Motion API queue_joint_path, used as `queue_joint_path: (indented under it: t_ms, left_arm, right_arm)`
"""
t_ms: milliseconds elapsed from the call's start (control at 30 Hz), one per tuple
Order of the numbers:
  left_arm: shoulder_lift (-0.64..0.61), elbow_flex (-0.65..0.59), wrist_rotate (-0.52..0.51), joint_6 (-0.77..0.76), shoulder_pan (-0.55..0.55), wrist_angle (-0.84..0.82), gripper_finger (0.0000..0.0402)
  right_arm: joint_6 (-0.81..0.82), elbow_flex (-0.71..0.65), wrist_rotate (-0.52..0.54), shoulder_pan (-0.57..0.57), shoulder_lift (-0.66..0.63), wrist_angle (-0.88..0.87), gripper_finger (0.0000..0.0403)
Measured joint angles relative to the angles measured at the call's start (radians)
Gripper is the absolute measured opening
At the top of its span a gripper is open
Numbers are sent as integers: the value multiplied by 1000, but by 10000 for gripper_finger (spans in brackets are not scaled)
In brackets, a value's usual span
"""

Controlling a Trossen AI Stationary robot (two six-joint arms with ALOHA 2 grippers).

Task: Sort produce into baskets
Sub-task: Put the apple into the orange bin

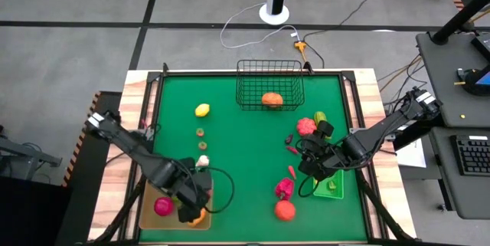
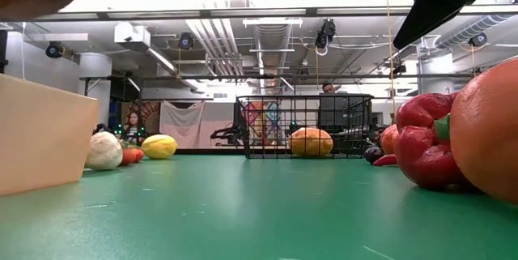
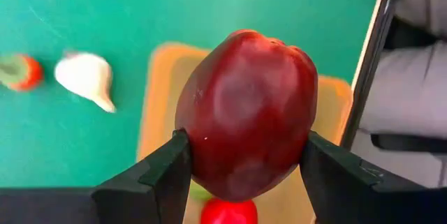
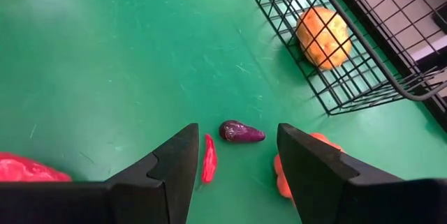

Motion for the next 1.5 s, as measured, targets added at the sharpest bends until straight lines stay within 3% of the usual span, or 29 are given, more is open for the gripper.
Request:
queue_joint_path:
  t_ms: [467, 1200, 1500]
  left_arm:
    - [144, -18, 38, -40, -55, -77, 210]
    - [151, -190, 39, -49, -64, 15, 210]
    - [151, -232, 139, -47, -64, -7, 210]
  right_arm:
    - [-12, 0, 3, 0, 0, 7, 187]
    - [-19, 0, 3, 0, 0, 26, 187]
    - [-17, 0, 3, 0, 2, 27, 187]
